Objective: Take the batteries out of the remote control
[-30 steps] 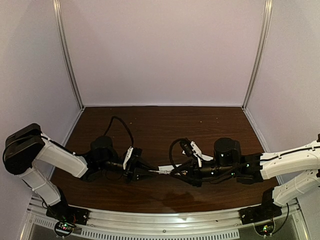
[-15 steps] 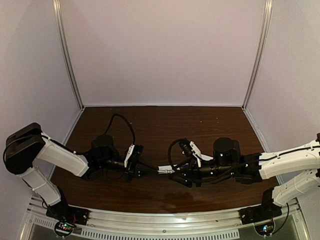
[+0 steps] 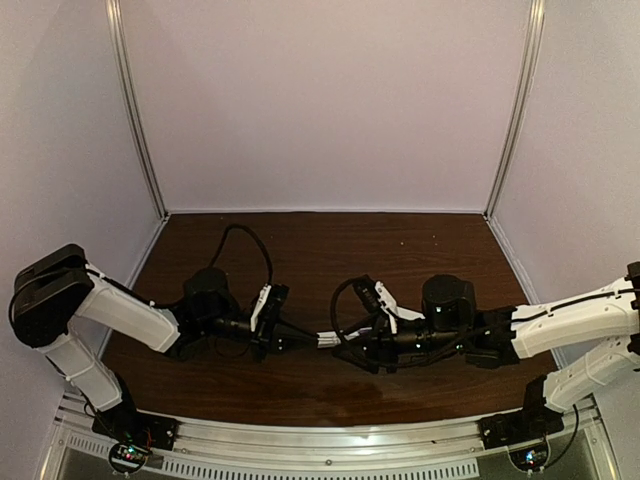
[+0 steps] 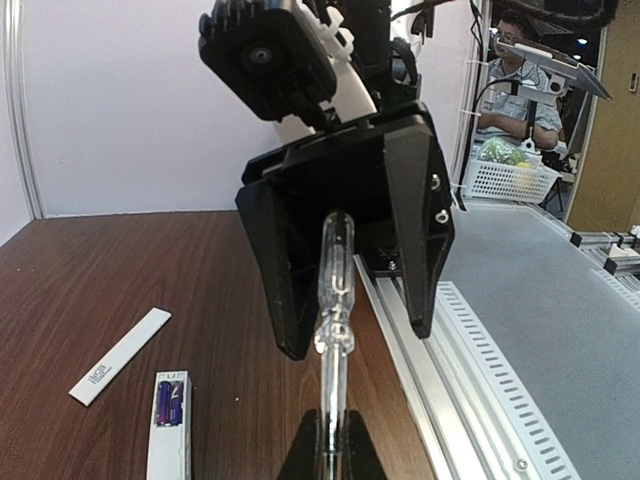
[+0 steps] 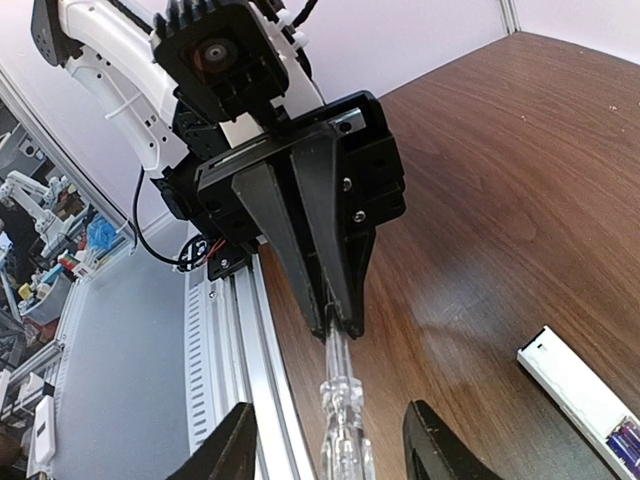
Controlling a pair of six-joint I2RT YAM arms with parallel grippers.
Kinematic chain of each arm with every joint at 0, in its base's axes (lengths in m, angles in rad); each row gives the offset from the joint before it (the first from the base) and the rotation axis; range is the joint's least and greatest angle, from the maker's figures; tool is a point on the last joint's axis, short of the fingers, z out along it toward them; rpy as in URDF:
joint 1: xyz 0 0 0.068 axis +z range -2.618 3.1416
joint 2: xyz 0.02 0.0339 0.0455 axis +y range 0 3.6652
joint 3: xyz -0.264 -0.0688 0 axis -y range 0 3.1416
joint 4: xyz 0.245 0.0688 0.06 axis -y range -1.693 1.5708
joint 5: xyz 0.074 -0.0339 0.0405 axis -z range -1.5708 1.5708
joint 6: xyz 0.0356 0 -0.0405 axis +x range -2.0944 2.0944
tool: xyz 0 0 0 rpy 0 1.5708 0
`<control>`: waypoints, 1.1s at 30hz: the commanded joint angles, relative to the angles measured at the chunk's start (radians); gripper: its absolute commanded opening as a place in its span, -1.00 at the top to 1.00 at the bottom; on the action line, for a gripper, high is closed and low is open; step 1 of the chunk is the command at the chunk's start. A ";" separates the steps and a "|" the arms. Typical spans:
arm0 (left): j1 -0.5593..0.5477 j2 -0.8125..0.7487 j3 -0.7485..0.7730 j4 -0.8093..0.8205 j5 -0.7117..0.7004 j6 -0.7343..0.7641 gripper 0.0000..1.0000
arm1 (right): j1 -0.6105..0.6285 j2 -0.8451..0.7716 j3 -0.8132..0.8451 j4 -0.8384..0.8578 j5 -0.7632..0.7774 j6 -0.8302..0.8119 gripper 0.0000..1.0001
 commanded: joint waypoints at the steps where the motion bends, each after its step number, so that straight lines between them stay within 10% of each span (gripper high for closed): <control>1: 0.000 0.022 0.028 0.054 -0.006 -0.026 1.00 | -0.002 0.031 0.033 0.052 0.011 -0.021 0.02; 12: 0.000 0.025 0.025 0.065 -0.021 -0.035 1.00 | -0.002 0.043 0.032 0.081 0.026 -0.026 0.52; 33: 0.000 0.029 0.017 0.093 -0.031 -0.047 1.00 | -0.002 0.046 0.026 0.101 0.024 -0.018 0.57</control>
